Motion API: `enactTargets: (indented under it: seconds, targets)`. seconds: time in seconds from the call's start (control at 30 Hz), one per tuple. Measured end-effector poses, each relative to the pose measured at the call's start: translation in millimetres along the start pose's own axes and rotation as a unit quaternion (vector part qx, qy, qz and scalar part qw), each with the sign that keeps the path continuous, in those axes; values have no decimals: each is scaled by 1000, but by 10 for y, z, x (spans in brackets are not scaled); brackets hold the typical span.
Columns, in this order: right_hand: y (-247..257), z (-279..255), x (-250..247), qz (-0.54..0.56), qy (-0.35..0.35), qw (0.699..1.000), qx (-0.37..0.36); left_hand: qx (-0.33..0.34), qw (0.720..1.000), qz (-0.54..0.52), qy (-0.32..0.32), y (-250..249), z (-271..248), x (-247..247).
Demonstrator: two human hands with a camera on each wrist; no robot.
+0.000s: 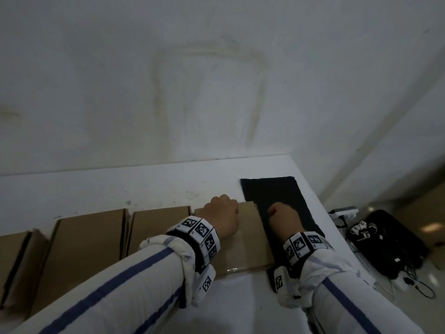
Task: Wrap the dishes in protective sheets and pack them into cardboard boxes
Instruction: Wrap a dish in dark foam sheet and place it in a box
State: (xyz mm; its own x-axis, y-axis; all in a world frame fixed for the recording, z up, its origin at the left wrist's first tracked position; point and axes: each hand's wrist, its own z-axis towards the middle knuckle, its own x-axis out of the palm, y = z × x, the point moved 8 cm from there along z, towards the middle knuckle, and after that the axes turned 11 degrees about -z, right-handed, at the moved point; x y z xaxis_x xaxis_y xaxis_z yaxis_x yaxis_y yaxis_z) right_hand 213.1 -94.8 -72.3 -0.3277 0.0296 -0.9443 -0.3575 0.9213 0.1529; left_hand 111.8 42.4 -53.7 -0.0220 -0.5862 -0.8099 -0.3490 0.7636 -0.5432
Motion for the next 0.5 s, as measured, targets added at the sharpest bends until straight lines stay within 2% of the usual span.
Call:
enactTargets:
  seconds: [0.1,0.17,0.4,0.5]
  targets:
    - [-162,30,361,-61,111,992,-5,-7,1000,27,10,-16,39,101]
    - [-187,28,501,-94,140,986,-8,-9,999,38,4,-16,48,110]
    - [-142,120,530,-127,106,985,-55,-17,999,26,26,-26,55,98]
    - [-149,149,316,-47,75,995,-38,-21,999,2,36,-34,54,77]
